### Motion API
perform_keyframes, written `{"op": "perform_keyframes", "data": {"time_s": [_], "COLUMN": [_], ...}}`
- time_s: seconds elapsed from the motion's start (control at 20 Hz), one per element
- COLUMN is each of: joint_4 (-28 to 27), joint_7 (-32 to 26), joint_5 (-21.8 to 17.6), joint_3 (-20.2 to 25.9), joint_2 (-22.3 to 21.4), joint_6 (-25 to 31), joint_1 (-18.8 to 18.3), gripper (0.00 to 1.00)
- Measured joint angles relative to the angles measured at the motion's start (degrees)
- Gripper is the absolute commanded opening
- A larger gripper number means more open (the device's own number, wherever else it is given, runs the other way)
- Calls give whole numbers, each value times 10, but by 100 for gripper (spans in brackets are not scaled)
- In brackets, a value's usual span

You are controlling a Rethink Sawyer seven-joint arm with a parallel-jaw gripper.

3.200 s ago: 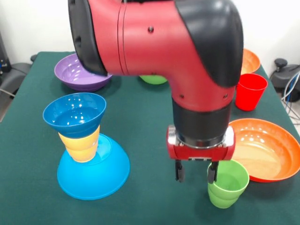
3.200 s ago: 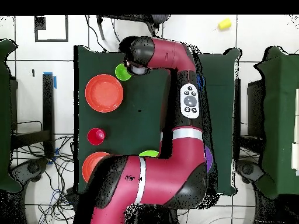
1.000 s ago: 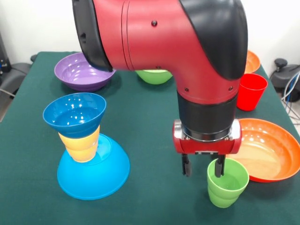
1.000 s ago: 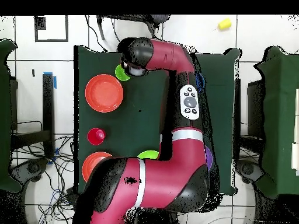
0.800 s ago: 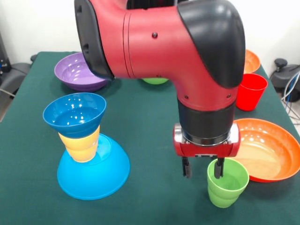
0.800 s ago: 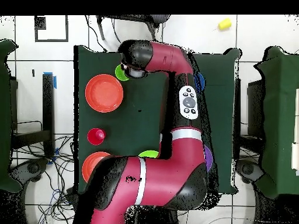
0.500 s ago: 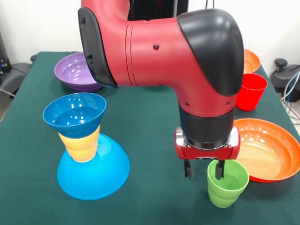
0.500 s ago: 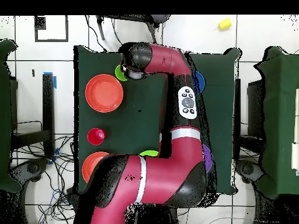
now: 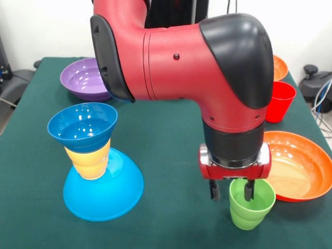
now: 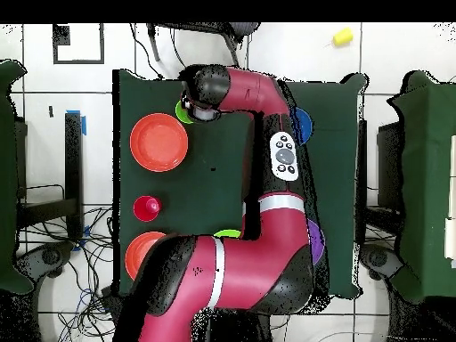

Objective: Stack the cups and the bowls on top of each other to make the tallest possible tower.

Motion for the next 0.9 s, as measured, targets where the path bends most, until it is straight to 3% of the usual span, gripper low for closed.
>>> {"op": "perform_keyframes", "data": {"time_s": [0.15,0.2,0.9], "joint_4": [-10,-20,-44], "joint_7": [0,0,0], "joint_5": [0,0,1], "joint_3": [3,7,17], "joint_2": [11,25,41], "joint_6": [-2,-2,-2], "joint_1": [0,0,-1], "gripper": [100,0,0]}}
